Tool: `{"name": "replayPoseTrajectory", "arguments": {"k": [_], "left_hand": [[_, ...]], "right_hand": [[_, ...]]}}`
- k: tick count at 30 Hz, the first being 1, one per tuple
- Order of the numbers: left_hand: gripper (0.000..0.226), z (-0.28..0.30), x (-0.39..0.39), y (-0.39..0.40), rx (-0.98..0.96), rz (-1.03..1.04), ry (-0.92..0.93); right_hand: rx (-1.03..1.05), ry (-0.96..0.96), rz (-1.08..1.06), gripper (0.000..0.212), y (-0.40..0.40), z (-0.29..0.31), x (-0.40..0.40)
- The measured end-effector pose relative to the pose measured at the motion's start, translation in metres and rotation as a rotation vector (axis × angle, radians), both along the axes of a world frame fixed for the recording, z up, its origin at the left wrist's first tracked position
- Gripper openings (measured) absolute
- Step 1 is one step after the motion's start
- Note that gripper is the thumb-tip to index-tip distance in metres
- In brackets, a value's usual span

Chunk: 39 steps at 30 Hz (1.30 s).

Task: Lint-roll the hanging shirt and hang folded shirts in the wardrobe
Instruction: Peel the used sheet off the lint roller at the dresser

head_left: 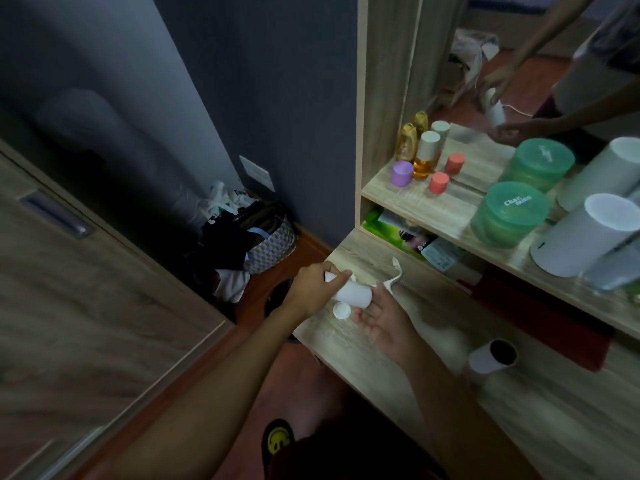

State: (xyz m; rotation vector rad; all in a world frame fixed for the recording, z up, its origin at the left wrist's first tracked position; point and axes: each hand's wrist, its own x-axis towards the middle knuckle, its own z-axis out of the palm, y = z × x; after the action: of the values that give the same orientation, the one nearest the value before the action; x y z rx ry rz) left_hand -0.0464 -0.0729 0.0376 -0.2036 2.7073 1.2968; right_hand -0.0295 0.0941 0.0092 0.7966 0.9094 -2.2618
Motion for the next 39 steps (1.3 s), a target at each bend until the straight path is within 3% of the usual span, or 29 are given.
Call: {"name": "replayPoseTrajectory", "arguments": {"k": [5, 14, 20, 28, 32, 36, 39], "left_hand": [[0.031, 0.0, -0.009, 0.0, -0.077, 0.003, 0.058], [0.032, 0.001, -0.011, -0.001, -0.012, 0.006, 0.034], [0.028, -0.003, -0.01, 0.001, 0.044, -0.007, -0.008], [0.037, -0.001, -0.008, -0.006, 0.079, 0.07, -0.004], [0.04, -0.004, -0.005, -0.006, 0.243, 0.221, -0.016], [0.035, -0.002, 0.001, -0.008, 0.4, 0.321, -0.101], [0.023, -0.002, 0.006, -0.013, 0.516, 0.409, -0.176]], "right_hand": [[0.033, 0.06, -0.016, 0.041, -0.002, -0.001, -0.007], [0.052, 0.105, 0.013, 0.037, 0.002, -0.001, -0.005], [0.035, 0.049, -0.002, 0.027, 0.007, -0.001, -0.001], [0.188, 0.106, 0.07, 0.017, 0.011, -0.002, -0.003], [0.44, 0.241, 0.243, 0.02, 0.01, -0.012, 0.0], [1.031, 0.472, 0.587, 0.029, 0.006, -0.033, 0.004], [1.178, 0.525, 0.6, 0.021, 0.006, -0.055, 0.006]]}}
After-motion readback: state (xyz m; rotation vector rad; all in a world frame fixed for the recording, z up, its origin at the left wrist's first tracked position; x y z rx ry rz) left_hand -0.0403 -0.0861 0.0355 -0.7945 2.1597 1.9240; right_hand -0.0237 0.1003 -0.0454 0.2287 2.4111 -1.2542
